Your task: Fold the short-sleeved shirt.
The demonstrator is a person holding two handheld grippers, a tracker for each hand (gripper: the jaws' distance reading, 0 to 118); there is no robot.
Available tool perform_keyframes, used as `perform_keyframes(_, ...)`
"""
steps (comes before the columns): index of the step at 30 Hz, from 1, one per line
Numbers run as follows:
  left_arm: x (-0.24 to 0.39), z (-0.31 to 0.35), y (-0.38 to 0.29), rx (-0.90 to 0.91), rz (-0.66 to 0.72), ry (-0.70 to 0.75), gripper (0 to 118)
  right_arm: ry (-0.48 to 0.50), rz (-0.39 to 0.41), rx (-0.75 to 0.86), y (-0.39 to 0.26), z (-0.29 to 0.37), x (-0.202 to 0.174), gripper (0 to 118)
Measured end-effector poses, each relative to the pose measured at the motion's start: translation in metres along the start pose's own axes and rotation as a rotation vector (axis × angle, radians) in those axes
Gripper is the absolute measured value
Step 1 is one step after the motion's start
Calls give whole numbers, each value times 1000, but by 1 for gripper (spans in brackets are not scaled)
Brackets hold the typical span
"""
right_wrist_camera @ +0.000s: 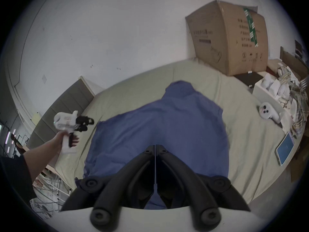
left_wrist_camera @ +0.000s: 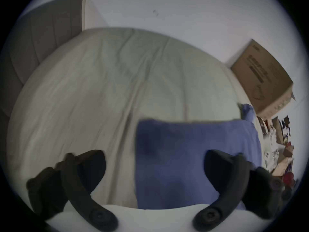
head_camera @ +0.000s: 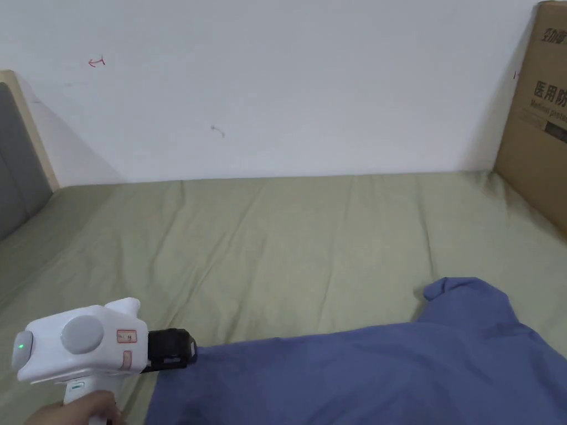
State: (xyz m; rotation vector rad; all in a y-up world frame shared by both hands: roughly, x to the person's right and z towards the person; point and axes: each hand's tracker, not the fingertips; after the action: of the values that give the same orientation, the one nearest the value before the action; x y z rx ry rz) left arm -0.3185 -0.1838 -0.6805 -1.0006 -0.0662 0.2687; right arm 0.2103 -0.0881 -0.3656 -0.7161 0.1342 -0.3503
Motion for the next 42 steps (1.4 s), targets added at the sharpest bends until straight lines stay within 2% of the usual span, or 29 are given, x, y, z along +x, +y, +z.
perform_keyframes(4,-1,-59,13,-39,-94,87,112,-10,0,-58,0,-20,7,1)
perform_keyframes(6,7,-76,6,-95,-149,109,118,-29,6,-80,1,-29,11,1)
perform_keyframes(7,9,-69,-3,-25,-186,159,118,-30,7,-81,2,-32,14,1)
perform_keyframes(9,13,-65,-2,-13,-136,142,118,-17,13,-76,12,-39,21,1)
perform_keyframes(10,19,-57,-3,25,-166,175,110,-9,19,-71,21,-46,25,1)
perform_keyframes(11,27,-39,-17,70,-199,194,98,-6,28,-64,34,-57,31,1)
perform_keyframes(14,45,-21,-25,93,-322,167,14,-16,86,-50,86,-105,54,1)
perform_keyframes(15,45,-16,-32,65,-352,184,4,-19,80,-53,107,-127,63,1)
perform_keyframes(17,44,-15,-26,15,-322,92,4,-46,26,-79,150,-171,88,1)
perform_keyframes(18,45,-12,-22,28,-324,119,4,-87,3,-82,170,-194,97,2)
perform_keyframes(19,41,-7,-21,47,-306,136,4,-114,5,-114,187,-215,105,20)
perform_keyframes(20,37,0,-16,72,-283,124,4,-142,-8,-151,204,-238,114,61)
perform_keyframes(21,36,5,-11,83,-262,109,4,-149,-41,-211,218,-263,123,112)
perform_keyframes(22,36,8,-10,80,-261,113,4,-147,-54,-276,226,-283,130,117)
perform_keyframes(26,41,5,-16,53,-293,127,4,-213,-81,-303,239,-347,144,116)
perform_keyframes(28,41,1,-21,35,-299,133,4,-272,-50,-383,234,-375,146,108)
perform_keyframes(30,41,-3,-25,21,-302,130,4,-265,12,-436,225,-385,141,106)
perform_keyframes(31,39,-5,-27,13,-305,129,4,-316,102,-420,222,-380,133,103)
perform_keyframes(32,37,-7,-28,0,-305,125,4,-308,172,-387,218,-372,125,99)
perform_keyframes(33,36,-8,-27,-8,-302,124,4,-284,193,-386,219,-365,120,78)
perform_keyframes(34,37,-7,-27,-9,-296,123,4,-290,205,-388,219,-359,118,52)
perform_keyframes(35,36,-5,-26,-3,-283,123,4,-276,182,-384,218,-351,117,19)
perform_keyframes(36,36,-1,-24,10,-259,117,4,-222,135,-367,218,-339,113,4)
perform_keyframes(38,37,10,-16,55,-213,117,4,-201,102,-299,221,-319,106,4)
perform_keyframes(42,42,37,19,122,-135,62,4,-214,114,-120,254,-275,85,4)
